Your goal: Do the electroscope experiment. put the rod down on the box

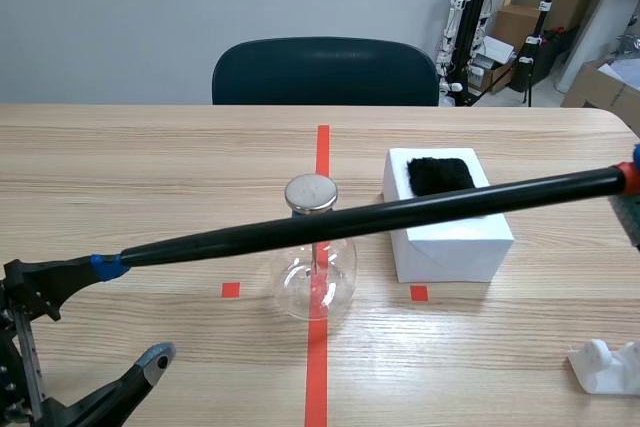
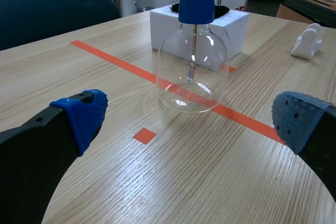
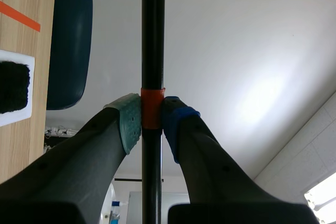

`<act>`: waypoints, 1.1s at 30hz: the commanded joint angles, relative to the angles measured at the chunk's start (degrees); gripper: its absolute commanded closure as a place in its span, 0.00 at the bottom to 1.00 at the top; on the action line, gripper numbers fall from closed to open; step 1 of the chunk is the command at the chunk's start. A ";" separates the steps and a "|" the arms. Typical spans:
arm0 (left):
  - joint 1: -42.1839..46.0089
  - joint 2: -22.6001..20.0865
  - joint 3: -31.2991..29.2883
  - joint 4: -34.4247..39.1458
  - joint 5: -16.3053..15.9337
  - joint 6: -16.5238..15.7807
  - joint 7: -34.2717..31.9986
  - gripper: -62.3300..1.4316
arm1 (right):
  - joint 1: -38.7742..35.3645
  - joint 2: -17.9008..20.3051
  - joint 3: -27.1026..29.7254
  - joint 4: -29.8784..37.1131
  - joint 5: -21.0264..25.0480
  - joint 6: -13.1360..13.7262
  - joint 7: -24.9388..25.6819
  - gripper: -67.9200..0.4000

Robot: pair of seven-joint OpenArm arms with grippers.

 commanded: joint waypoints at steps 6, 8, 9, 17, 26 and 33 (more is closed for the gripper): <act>-0.02 -0.02 -0.24 1.09 -0.35 0.07 -0.90 0.00 | 0.02 0.13 0.04 0.90 0.79 -0.76 -0.22 1.00; -0.02 -0.02 -0.24 1.09 -0.35 0.07 -0.90 0.00 | 0.02 0.13 0.04 0.90 0.79 -0.76 -0.22 1.00; -0.02 -0.02 -0.24 1.09 -0.35 0.07 -0.90 0.00 | 0.02 0.13 0.04 0.90 0.81 -0.76 -0.22 1.00; -0.02 -0.02 -0.24 1.09 -0.35 0.07 -0.90 0.00 | 0.02 0.13 0.04 0.90 1.81 -0.76 -0.26 1.00; -0.02 -0.02 -0.24 1.09 -0.35 0.07 -0.90 0.00 | 0.02 0.13 0.04 0.90 6.27 -0.76 -1.77 1.00; -0.02 -0.02 -0.24 1.09 -0.35 0.07 -0.90 0.00 | 0.04 0.20 0.22 0.87 11.02 0.28 -10.23 1.00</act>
